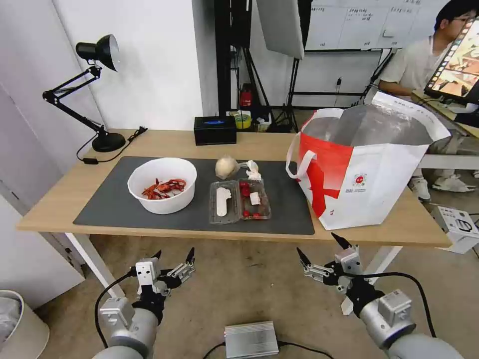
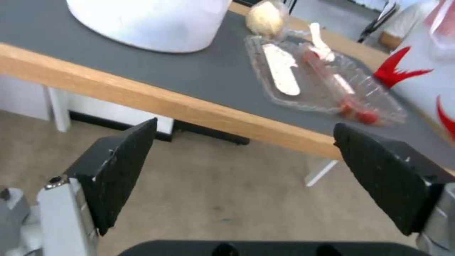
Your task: Pick up the trash from the table and place it into the takeout bag.
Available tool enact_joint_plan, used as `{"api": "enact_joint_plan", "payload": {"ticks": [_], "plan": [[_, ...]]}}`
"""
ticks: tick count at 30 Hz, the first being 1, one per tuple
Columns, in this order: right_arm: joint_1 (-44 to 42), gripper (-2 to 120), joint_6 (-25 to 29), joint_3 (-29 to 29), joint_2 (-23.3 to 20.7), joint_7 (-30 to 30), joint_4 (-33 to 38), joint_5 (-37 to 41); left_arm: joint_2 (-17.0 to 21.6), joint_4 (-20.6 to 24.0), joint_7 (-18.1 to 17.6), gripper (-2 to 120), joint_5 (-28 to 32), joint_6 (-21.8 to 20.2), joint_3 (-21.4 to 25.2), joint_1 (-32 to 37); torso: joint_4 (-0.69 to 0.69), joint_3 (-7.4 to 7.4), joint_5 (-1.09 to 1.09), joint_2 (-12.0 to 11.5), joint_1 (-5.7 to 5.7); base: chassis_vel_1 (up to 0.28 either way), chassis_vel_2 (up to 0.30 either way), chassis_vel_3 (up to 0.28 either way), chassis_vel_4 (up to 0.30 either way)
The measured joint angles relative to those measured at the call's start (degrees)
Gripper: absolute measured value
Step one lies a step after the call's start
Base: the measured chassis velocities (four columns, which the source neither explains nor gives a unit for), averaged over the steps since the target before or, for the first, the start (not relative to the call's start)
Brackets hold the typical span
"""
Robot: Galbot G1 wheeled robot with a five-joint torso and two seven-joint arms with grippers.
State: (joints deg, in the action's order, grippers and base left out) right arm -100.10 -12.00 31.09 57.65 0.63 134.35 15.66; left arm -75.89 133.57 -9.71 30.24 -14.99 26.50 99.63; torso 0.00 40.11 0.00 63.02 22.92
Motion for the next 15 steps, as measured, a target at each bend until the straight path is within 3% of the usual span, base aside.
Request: {"api": "enact_joint_plan", "payload": {"ticks": [8, 11, 15], "plan": [[0.58, 100, 0.00, -0.19, -0.20, 0.06, -0.44, 0.38, 0.17, 0.01, -1.97, 100, 8.39, -0.07, -0.87, -1.18, 0.00, 0.00, 0.00, 0.00, 0.00, 0.000, 0.000, 0.000, 0.000], [0.96, 100, 0.00, -0.29, -0.43, 0.14, -0.66, 0.64, 0.17, 0.02, -3.89, 100, 15.22, -0.34, -2.13, -2.24, 0.00, 0.00, 0.00, 0.00, 0.00, 0.000, 0.000, 0.000, 0.000], [1.08, 100, 0.00, -0.34, -0.46, 0.18, -0.76, 0.70, 0.13, 0.02, -5.03, 100, 20.00, -0.67, -3.05, -3.06, 0.00, 0.00, 0.00, 0.00, 0.00, 0.000, 0.000, 0.000, 0.000]]}}
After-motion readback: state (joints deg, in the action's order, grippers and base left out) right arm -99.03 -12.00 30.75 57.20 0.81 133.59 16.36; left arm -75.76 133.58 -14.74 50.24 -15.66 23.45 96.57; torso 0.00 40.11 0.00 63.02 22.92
